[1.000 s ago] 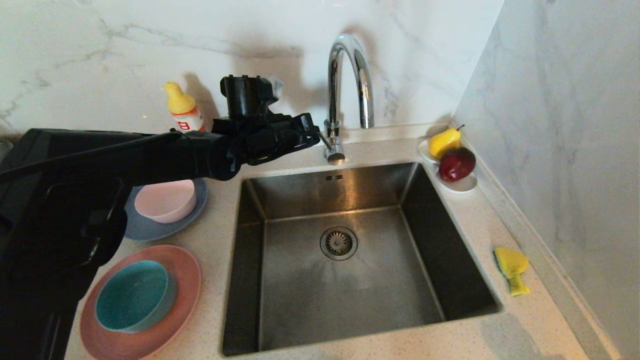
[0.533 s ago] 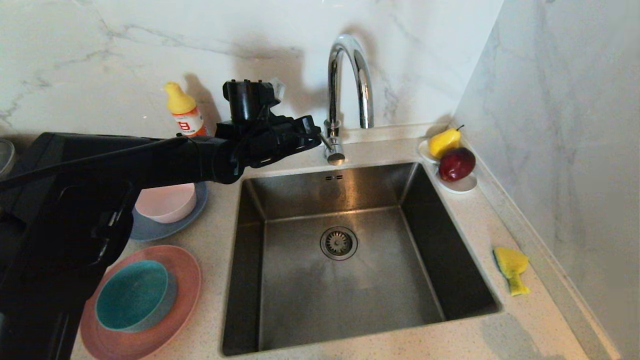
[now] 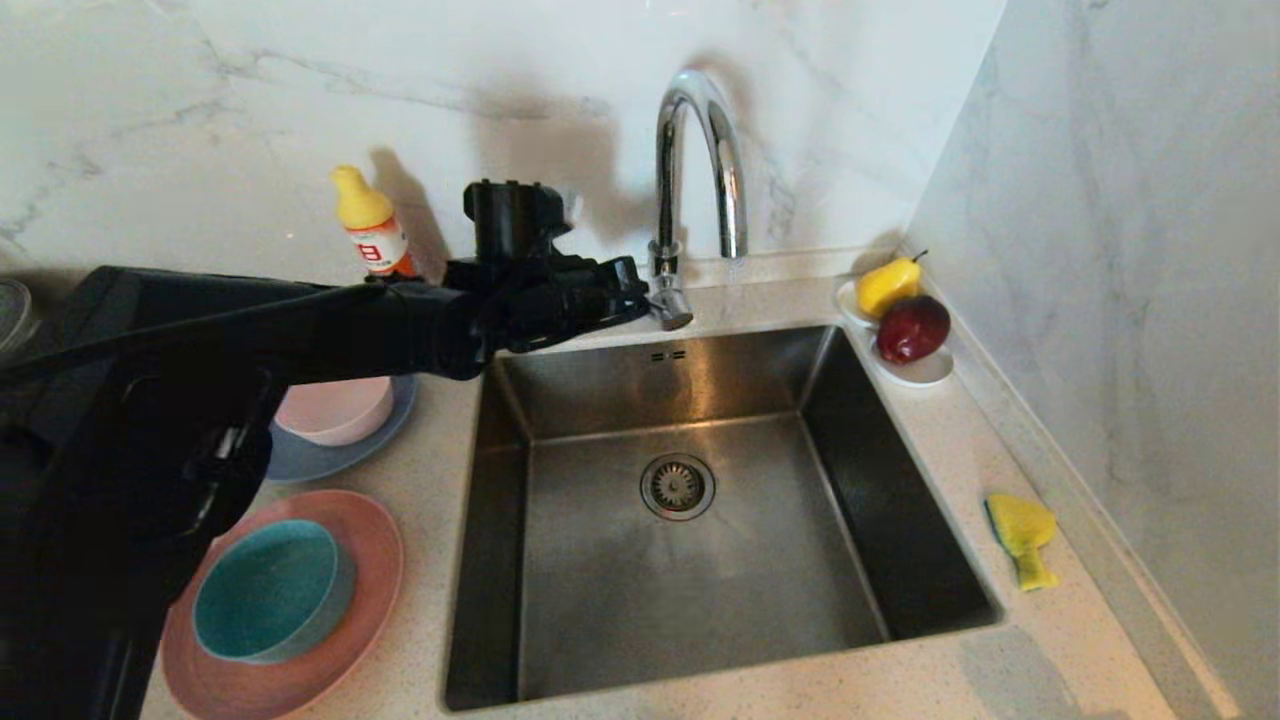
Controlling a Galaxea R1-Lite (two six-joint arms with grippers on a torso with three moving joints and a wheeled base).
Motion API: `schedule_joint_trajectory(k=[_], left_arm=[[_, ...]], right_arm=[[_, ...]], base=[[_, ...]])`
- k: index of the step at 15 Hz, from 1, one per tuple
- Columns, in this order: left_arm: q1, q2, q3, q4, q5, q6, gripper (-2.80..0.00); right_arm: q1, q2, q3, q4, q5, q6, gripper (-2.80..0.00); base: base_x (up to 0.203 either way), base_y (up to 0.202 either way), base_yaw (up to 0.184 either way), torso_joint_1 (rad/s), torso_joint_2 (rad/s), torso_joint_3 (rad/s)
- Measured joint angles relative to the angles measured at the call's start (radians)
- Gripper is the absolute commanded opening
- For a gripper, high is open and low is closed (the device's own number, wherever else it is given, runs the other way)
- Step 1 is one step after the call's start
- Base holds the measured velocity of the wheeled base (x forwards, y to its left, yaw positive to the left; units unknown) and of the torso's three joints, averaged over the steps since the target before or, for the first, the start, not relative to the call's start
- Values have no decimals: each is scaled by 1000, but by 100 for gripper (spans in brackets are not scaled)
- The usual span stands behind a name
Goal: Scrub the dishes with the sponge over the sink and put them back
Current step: Turn on the faucet, then pick up a bowl and the sponge
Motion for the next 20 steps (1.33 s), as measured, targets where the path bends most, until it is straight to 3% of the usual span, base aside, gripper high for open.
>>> schedule_joint_trajectory(k=[6, 12, 14, 16, 18, 20], left_arm=[[-22, -39, 56, 0, 14, 2, -280], [11, -163, 31, 7, 123, 1, -280], [14, -254, 68, 37, 200, 19, -280], [15, -368, 128, 104, 326, 91, -280], [11, -484, 181, 224, 474, 158, -280], [14, -615, 244, 396, 578, 173, -280]], right_arm=[[0, 0, 0, 0, 0, 0, -280], [0, 0, 0, 0, 0, 0, -280], [0, 0, 0, 0, 0, 0, -280], [0, 0, 0, 0, 0, 0, -280], [0, 0, 0, 0, 0, 0, -280], [-1, 0, 0, 0, 0, -1, -280]], base=[[0, 0, 0, 0, 0, 0], [0, 0, 0, 0, 0, 0], [0, 0, 0, 0, 0, 0], [0, 0, 0, 0, 0, 0], [0, 0, 0, 0, 0, 0], [0, 0, 0, 0, 0, 0]])
